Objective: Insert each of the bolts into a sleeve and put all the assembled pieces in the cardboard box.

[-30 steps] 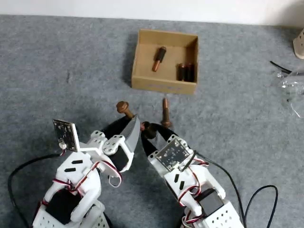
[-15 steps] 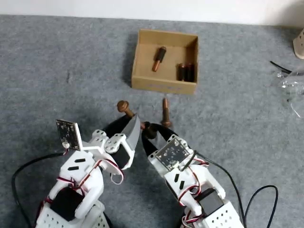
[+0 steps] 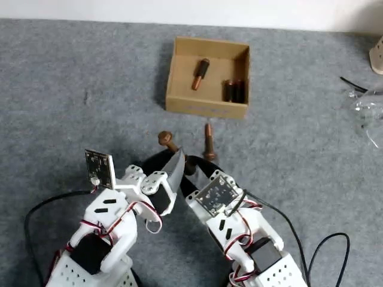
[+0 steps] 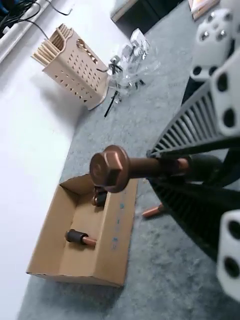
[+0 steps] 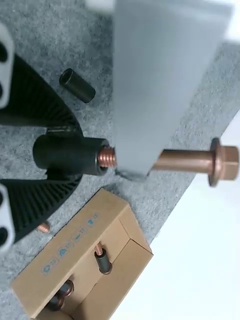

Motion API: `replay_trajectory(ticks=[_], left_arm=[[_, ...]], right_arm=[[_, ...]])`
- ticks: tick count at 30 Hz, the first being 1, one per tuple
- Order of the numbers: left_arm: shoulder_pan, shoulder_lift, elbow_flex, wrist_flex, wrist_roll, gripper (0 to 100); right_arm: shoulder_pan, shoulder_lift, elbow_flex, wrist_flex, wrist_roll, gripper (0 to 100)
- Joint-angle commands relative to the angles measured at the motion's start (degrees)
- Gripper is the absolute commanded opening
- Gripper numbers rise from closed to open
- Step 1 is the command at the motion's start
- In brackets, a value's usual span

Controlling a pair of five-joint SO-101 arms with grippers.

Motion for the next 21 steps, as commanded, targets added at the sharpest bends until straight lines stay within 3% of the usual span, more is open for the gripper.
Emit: replay_trajectory(ticks=[1, 10, 21], left_arm=[[1.19, -0.31, -0.4, -1.23, -0.18, 0], [1.19, -0.31, -0.31, 6.86, -0.18, 0], [0.75, -0.31, -0.31, 7.21, -0.26, 1]], right_arm=[[0.04, -0.84, 6.99, -0.92, 0.7, 0.5], [0.04, -0.84, 6.9, -0.92, 0.7, 0.5], [1.27, -0.84, 6.81, -1.01, 0.7, 0.5]])
